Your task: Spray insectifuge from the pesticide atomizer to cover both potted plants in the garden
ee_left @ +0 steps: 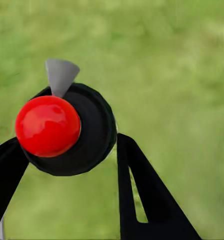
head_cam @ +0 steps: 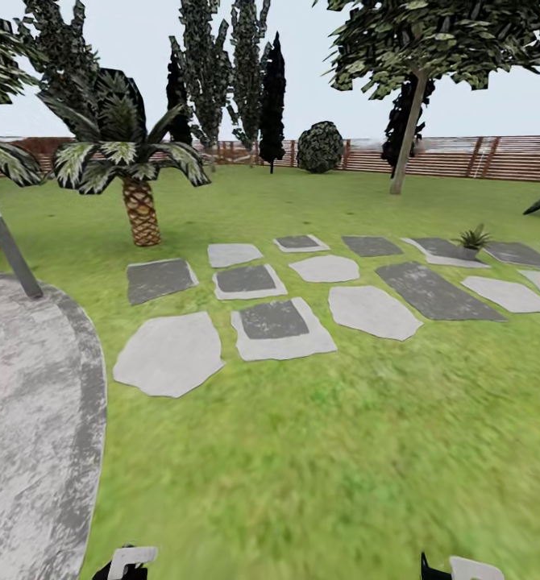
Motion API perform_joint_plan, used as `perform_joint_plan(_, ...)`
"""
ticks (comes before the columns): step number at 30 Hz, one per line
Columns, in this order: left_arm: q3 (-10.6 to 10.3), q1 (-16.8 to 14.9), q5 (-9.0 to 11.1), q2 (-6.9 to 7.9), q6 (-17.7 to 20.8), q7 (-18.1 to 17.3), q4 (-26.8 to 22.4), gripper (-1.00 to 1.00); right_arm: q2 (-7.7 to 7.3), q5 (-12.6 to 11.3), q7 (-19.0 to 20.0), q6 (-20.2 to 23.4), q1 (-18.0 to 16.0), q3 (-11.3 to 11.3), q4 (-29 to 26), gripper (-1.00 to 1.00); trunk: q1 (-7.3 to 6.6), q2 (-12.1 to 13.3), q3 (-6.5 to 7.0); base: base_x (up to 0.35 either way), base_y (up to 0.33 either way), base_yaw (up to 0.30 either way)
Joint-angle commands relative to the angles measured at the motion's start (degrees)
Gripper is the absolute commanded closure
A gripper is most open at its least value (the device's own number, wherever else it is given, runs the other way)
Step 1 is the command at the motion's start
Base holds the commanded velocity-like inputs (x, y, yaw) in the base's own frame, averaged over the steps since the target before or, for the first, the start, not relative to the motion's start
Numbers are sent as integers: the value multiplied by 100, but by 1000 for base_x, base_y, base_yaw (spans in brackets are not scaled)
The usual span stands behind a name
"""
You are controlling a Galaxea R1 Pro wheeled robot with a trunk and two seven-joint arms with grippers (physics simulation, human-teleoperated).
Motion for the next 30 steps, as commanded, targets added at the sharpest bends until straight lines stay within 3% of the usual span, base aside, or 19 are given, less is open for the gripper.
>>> perform_joint_plan(1,41,-3,-59,0,-23,5,5,100,1,8,5,-20,-4,-26,6,-100,2,-2,-5,307,-133,-265)
perform_joint_plan(13,41,-2,-53,0,-23,7,5,100,1,10,11,-20,-4,-27,6,-100,2,-2,-5,307,-133,-265)
perform_joint_plan(30,41,-2,-53,0,-23,-8,5,100,1,14,14,-20,-4,-25,6,-100,2,-2,-5,336,-35,-265)
